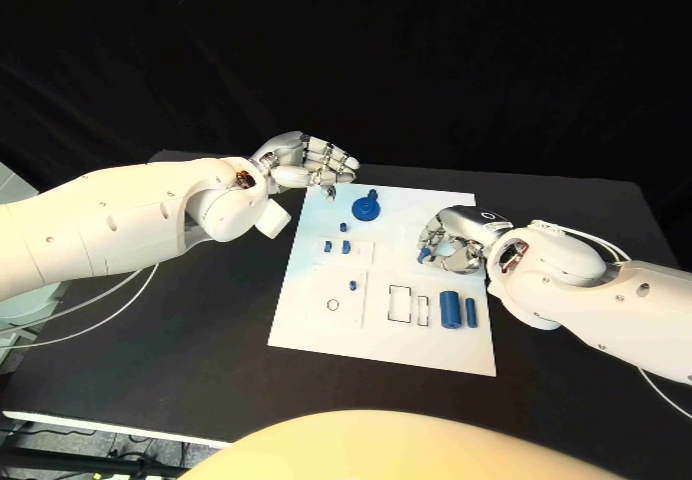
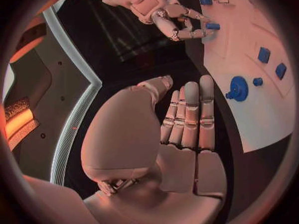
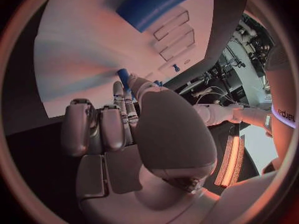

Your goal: Assemble the parts on the task board

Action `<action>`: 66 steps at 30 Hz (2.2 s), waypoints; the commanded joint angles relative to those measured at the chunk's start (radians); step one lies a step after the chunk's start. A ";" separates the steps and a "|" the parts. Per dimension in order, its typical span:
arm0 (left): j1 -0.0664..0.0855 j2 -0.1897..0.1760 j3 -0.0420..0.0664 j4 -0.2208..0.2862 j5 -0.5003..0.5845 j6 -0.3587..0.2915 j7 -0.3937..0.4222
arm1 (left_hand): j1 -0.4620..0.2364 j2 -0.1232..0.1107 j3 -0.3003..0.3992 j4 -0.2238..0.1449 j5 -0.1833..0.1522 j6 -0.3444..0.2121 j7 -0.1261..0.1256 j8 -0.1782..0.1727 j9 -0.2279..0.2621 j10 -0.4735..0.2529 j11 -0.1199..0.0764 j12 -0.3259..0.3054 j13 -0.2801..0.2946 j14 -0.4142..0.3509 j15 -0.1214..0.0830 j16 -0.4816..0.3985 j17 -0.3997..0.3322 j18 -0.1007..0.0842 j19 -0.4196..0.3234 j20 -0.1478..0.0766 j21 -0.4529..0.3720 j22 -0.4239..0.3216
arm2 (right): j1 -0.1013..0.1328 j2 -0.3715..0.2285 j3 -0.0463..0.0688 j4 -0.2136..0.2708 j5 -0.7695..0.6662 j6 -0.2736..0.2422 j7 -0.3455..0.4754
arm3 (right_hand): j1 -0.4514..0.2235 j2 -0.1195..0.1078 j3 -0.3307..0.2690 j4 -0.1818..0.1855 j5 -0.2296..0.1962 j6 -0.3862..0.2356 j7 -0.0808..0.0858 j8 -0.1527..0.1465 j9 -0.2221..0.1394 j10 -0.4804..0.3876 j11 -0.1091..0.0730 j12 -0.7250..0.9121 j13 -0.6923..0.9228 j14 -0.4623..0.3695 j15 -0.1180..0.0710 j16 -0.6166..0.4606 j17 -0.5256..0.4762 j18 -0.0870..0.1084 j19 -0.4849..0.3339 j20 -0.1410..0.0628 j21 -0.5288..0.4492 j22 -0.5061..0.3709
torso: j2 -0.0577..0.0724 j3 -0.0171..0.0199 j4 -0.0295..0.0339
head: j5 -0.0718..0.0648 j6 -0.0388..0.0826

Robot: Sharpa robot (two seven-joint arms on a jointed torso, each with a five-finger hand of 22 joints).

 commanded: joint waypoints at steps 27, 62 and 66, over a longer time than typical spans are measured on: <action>0.001 0.001 0.001 0.001 0.005 0.018 0.002 | -0.015 0.003 -0.010 0.006 -0.001 -0.008 0.000 0.006 -0.001 -0.008 0.002 0.009 -0.001 -0.002 0.000 -0.001 0.003 0.007 0.002 0.007 -0.008 -0.002 | -0.015 0.017 -0.004 -0.008 -0.037 -0.067 -0.007 | -0.008 0.023 0.148 -0.065 -0.004 0.085 -0.023 0.072 0.048 0.112 -0.026 -0.008 0.021 0.022 -0.029 0.015 0.013 -0.022 0.011 -0.024 0.017 0.022 | 0.000 0.0009 0.0001 | 0.003 -0.007; 0.001 0.026 0.000 -0.020 0.007 0.025 0.008 | -0.017 0.004 -0.012 0.007 0.000 -0.007 0.000 0.008 -0.001 -0.010 0.002 0.011 -0.001 -0.002 0.000 0.000 0.004 0.007 0.003 0.007 -0.010 -0.004 | -0.060 0.149 0.010 0.141 0.106 -0.186 0.080 | -0.062 0.022 0.195 -0.128 -0.005 0.057 -0.022 0.118 0.112 0.136 -0.030 -0.038 0.042 0.022 -0.033 0.015 0.013 -0.022 0.010 -0.032 0.012 0.025 | 0.001 0.0004 0.0035 | 0.042 -0.007; 0.001 0.028 0.000 -0.020 0.008 0.026 0.008 | -0.017 0.004 -0.012 0.007 0.000 -0.007 0.000 0.008 -0.001 -0.010 0.002 0.011 -0.001 -0.002 0.000 0.000 0.004 0.007 0.003 0.007 -0.010 -0.004 | -0.077 0.180 0.004 0.131 0.097 -0.178 0.084 | -0.062 0.021 0.195 -0.130 -0.005 0.056 -0.022 0.118 0.113 0.136 -0.029 -0.039 0.043 0.022 -0.033 0.015 0.012 -0.022 0.010 -0.032 0.012 0.025 | 0.002 -0.0005 0.0027 | 0.053 -0.007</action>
